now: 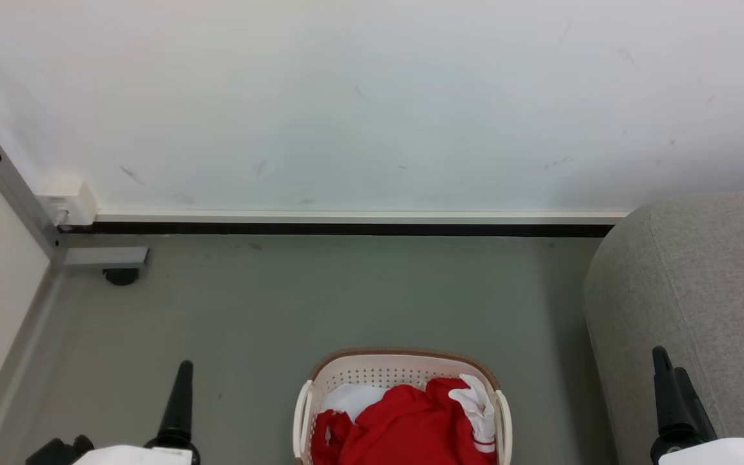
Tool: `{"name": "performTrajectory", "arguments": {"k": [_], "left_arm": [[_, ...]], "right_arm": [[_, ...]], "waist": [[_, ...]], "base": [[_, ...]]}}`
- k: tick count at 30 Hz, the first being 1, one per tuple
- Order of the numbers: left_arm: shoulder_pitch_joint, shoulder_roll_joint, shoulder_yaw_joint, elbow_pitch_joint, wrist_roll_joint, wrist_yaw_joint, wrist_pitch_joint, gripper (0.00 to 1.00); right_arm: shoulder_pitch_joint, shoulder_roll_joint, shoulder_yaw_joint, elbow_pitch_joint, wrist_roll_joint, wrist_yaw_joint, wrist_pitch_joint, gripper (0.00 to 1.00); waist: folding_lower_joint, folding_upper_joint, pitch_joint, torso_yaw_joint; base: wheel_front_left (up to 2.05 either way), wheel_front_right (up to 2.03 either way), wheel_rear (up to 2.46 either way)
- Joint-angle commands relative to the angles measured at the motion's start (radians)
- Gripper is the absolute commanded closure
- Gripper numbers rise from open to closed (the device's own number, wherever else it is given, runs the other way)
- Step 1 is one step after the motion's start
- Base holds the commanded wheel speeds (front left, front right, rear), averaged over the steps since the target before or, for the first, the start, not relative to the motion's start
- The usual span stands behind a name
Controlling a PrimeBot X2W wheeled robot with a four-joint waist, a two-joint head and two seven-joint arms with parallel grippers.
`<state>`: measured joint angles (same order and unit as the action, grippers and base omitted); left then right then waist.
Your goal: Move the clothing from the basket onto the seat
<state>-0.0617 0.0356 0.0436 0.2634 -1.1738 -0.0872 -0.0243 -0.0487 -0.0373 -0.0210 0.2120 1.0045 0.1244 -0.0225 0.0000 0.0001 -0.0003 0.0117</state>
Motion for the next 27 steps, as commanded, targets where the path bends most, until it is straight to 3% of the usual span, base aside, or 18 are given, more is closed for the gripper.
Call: {"name": "performTrajectory", "arguments": {"k": [1, 27], "left_arm": [[-0.01, 0.01, -0.002, -0.018, 0.048, 0.003, -0.01, 0.0], [0.01, 0.013, -0.05, -0.046, 0.517, 0.016, -0.097, 0.0]], "right_arm": [[-0.009, -0.012, 0.006, -0.014, -0.043, 0.004, -0.012, 0.0], [-0.015, -0.029, 0.063, 0.015, -0.405, 0.006, -0.098, 0.0]], "waist": [[0.0, -0.0001, 0.0, 0.001], [0.0, -0.0001, -0.005, 0.014]], "base": [[0.0, 0.0, 0.0], [0.0, 0.0, 0.0]]}}
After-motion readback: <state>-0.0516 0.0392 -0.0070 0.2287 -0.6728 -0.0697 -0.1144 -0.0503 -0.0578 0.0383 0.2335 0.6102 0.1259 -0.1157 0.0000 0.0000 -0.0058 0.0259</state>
